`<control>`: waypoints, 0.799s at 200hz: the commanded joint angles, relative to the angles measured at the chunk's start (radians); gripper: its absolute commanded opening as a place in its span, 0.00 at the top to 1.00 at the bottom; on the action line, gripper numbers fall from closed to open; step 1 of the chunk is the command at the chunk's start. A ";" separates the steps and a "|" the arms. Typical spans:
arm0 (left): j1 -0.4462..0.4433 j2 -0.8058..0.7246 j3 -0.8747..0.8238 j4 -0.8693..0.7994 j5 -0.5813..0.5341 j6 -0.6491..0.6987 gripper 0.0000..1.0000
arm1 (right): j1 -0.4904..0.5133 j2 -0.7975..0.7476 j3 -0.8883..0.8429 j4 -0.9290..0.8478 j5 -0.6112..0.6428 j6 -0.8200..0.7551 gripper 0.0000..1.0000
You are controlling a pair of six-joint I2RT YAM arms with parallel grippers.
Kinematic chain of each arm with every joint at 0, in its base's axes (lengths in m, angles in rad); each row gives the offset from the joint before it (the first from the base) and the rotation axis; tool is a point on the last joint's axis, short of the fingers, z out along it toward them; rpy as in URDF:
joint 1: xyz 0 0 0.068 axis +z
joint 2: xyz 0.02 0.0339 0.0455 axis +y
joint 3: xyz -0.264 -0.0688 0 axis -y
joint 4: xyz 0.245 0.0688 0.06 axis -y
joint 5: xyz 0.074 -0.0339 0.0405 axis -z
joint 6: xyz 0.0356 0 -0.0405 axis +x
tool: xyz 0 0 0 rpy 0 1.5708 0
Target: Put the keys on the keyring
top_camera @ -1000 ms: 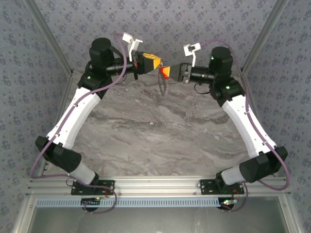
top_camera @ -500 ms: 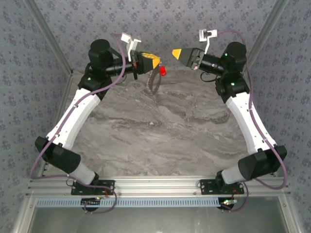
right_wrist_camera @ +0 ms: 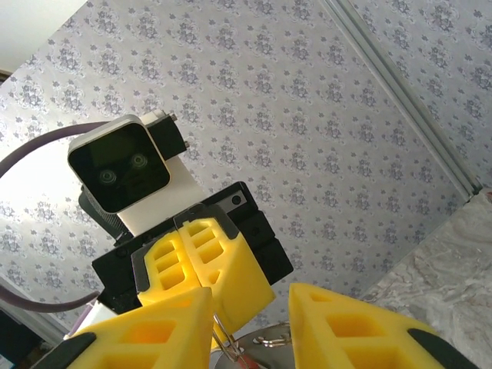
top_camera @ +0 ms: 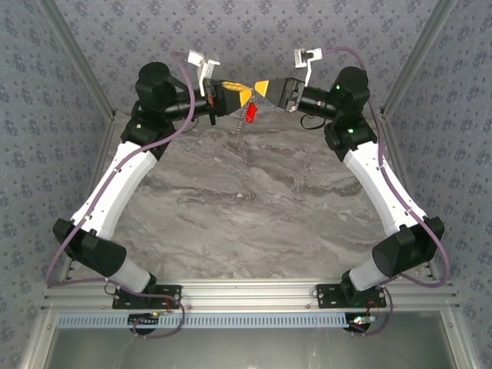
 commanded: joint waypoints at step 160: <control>0.007 -0.039 -0.008 0.066 -0.011 -0.010 1.00 | 0.033 -0.003 -0.021 0.039 -0.049 0.017 0.78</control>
